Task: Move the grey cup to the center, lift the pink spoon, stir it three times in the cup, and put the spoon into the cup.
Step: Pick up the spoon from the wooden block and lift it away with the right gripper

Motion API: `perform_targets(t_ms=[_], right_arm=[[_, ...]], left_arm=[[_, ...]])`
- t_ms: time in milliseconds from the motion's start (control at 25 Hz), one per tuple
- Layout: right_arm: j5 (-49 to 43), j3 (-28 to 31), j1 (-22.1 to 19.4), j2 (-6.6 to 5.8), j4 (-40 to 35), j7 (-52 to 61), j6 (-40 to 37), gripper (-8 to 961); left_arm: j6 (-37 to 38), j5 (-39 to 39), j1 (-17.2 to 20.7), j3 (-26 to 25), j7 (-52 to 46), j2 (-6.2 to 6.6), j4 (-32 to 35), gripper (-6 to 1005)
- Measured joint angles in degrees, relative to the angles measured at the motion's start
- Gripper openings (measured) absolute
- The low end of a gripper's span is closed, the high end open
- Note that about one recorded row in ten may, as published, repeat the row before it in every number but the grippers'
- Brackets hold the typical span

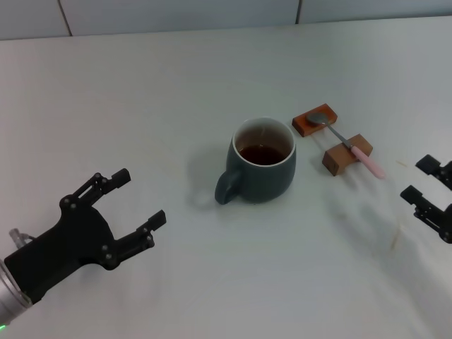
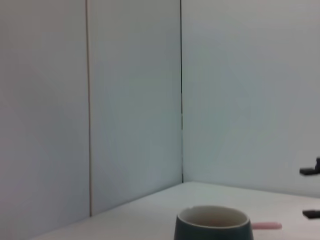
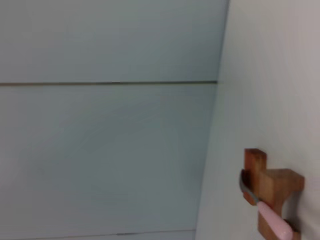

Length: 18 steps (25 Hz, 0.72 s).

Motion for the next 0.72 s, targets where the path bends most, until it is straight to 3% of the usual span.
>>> perform_targets(t_ms=[280,720], right_arm=[[-0.32,0.02,1.84,0.77,0.02,-1.1,4.29,753],[-1.08,-0.02,4.58,0.79,1.45,-2.04,9.41,753]], left_arm=[[0.31,0.0,0.32,-0.68,0.08,0.04,0.3,862],[0.69,0.15,0.41,-0.24,0.64,-0.35,0.99,862]])
